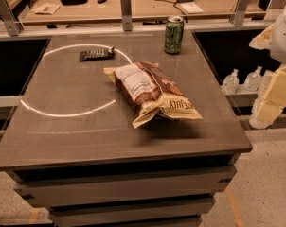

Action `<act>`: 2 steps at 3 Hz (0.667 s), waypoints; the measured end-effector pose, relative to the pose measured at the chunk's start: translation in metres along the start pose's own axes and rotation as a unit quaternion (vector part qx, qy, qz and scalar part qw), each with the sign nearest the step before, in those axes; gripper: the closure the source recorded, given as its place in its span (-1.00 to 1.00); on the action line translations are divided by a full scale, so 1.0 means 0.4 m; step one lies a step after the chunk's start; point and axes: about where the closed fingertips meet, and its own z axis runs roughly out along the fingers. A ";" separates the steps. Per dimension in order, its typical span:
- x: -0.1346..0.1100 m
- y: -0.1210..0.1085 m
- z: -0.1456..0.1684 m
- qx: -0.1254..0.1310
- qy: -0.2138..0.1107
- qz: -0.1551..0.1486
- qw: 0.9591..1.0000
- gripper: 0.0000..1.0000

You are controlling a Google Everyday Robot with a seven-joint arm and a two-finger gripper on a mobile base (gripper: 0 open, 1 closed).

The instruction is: Move brown chip bag near rxbar chocolate

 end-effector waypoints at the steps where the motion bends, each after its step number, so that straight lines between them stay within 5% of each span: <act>1: 0.000 0.000 0.000 0.000 0.000 0.000 1.000 -1.00; 2: 0.006 0.004 -0.001 -0.011 -0.027 0.023 0.999 -1.00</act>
Offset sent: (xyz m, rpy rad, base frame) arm -0.0054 -0.0077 -0.0057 0.2063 0.0612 -0.0744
